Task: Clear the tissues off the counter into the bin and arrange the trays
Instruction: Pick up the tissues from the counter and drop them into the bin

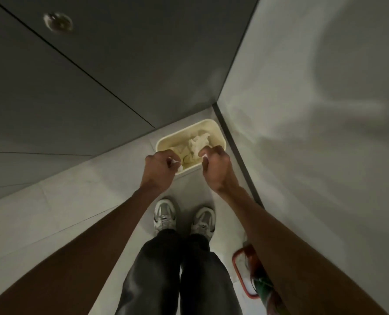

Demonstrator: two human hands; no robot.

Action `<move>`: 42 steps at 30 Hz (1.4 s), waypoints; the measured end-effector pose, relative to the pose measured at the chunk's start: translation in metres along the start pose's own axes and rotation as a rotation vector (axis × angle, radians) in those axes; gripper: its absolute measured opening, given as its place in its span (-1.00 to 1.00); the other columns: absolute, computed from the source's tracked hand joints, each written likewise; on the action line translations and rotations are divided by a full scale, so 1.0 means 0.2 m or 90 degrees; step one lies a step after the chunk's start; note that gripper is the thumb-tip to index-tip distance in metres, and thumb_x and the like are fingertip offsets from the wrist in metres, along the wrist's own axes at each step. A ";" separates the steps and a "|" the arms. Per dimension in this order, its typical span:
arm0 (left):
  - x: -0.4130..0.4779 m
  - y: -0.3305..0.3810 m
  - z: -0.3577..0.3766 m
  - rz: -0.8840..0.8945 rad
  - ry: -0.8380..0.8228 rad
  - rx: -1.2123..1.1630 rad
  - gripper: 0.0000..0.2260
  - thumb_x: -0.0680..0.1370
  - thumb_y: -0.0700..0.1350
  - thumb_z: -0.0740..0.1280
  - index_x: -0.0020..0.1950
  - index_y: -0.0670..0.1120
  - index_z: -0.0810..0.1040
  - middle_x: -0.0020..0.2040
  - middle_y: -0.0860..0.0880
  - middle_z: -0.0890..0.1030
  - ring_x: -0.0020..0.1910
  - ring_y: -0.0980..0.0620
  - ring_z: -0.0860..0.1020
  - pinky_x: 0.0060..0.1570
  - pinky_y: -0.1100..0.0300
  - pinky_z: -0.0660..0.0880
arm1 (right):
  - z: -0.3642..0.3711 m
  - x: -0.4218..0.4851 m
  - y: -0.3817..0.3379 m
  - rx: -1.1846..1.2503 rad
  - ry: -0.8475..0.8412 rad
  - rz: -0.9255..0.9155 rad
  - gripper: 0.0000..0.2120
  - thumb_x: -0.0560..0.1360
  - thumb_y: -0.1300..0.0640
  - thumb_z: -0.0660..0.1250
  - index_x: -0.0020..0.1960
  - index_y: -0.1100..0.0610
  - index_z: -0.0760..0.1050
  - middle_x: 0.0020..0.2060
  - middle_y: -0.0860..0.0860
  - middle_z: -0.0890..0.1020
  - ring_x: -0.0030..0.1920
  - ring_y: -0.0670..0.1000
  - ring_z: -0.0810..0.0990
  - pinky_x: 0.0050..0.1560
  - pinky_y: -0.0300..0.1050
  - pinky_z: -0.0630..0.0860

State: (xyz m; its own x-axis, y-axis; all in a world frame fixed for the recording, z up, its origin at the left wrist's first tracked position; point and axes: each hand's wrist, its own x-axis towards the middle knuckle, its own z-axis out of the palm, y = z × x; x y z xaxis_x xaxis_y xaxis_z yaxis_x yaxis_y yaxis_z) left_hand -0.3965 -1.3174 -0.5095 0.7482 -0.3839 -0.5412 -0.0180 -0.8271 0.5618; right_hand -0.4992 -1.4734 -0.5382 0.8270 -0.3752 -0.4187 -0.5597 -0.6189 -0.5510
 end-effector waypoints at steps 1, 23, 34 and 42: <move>0.08 -0.04 0.06 -0.013 0.005 0.010 -0.88 0.58 -0.20 0.42 -0.02 -0.03 0.74 -0.11 0.00 0.73 -0.29 0.26 0.58 -0.14 0.56 0.49 | 0.05 0.07 0.01 -0.012 -0.015 -0.011 -0.78 0.66 0.23 0.27 0.26 0.21 0.59 0.23 0.26 0.58 0.15 0.25 0.65 0.11 -0.04 0.61; 0.41 -0.14 0.20 0.036 -0.170 0.322 -0.53 0.65 -0.06 0.27 0.56 -0.04 0.32 0.38 -0.19 0.50 0.35 -0.22 0.50 0.24 -0.10 0.52 | 0.09 0.40 0.01 -0.187 -0.052 0.013 -0.60 0.66 0.12 0.30 0.47 0.19 0.43 0.30 0.18 0.62 0.22 0.25 0.65 0.11 0.13 0.61; -0.48 0.53 -0.78 0.209 0.085 0.251 -0.56 0.65 -0.07 0.32 0.53 0.01 0.36 0.41 -0.08 0.53 0.32 -0.16 0.56 0.18 -0.14 0.60 | -0.72 -0.24 -0.77 -0.076 0.158 -0.084 -0.59 0.66 0.07 0.30 0.49 0.10 0.42 0.37 0.13 0.58 0.29 0.18 0.64 0.28 0.08 0.64; -1.20 0.90 -1.48 0.210 0.232 0.175 -0.57 0.67 -0.09 0.30 0.54 0.01 0.36 0.41 -0.10 0.52 0.20 -0.17 0.60 0.07 -0.12 0.63 | -1.35 -0.77 -1.27 -0.019 0.181 -0.112 -0.57 0.71 -0.06 0.18 0.54 0.03 0.38 0.53 0.05 0.45 0.51 0.08 0.45 0.45 0.13 0.50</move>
State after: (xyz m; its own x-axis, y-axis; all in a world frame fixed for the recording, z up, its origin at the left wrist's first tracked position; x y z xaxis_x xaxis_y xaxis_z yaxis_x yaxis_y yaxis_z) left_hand -0.3820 -1.2530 -0.0926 0.8531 -0.5145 -0.0862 -0.4258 -0.7822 0.4549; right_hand -0.4710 -1.4458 -0.1387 0.8946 -0.4359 -0.0987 -0.4090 -0.7092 -0.5743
